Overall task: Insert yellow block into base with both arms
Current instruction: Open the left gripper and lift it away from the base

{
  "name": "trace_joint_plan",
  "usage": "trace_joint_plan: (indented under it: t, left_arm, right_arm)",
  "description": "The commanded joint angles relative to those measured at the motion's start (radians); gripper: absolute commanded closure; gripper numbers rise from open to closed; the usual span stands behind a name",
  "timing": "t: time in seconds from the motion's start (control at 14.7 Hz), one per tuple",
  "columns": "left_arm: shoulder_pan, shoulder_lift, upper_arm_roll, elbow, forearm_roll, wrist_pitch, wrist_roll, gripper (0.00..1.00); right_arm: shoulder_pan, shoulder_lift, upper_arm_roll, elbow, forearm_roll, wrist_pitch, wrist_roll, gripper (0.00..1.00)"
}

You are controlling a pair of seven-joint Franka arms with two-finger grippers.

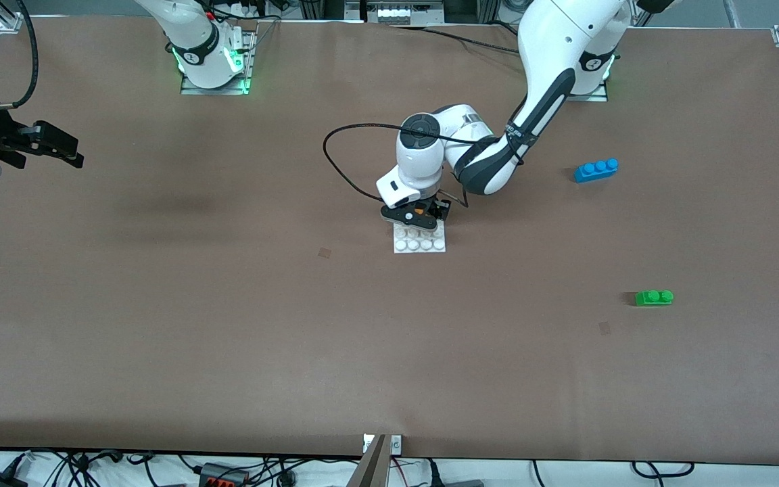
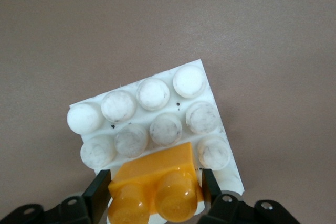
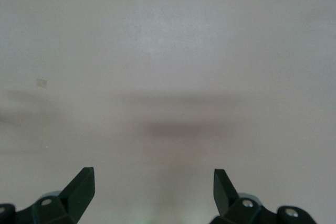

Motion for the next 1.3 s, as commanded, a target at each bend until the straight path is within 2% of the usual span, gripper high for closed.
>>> trace_joint_plan:
  t: [0.0,0.14,0.27,0.34,0.55,0.89,1.09,1.23]
  left_arm:
    - [0.046,-0.015,-0.020,0.082,0.000,-0.128,0.001,0.00]
    - [0.121,-0.015,-0.098,0.182,-0.015,-0.253,0.007,0.00]
    - [0.186,-0.032,-0.109,0.207,-0.029,-0.275,0.049,0.00]
    - [0.225,-0.058,-0.108,0.209,-0.078,-0.275,0.091,0.00]
    - [0.359,-0.150,-0.077,0.193,-0.250,-0.279,0.242,0.00]
    - [0.446,-0.288,0.063,0.192,-0.268,-0.376,0.283,0.00]
    - [0.564,-0.366,0.073,0.198,-0.273,-0.449,0.319,0.00]
    - [0.624,-0.408,0.084,0.209,-0.354,-0.482,0.436,0.00]
  right_arm:
    - [-0.001,-0.001,0.000,0.003,-0.003,-0.009,0.014,0.00]
    - [-0.001,-0.001,0.000,0.003,-0.003,-0.009,0.014,0.00]
    - [-0.001,-0.001,0.001,0.003,-0.003,-0.009,0.014,0.00]
    - [0.000,-0.002,0.001,0.003,-0.003,-0.010,0.014,0.00]
    - [0.000,-0.002,0.001,0.003,-0.003,-0.011,0.014,0.00]
    - [0.000,-0.002,0.001,0.003,-0.003,-0.012,0.014,0.00]
    - [0.000,-0.002,0.001,0.003,-0.003,-0.012,0.014,0.00]
    - [0.000,-0.002,0.001,0.003,-0.003,-0.012,0.014,0.00]
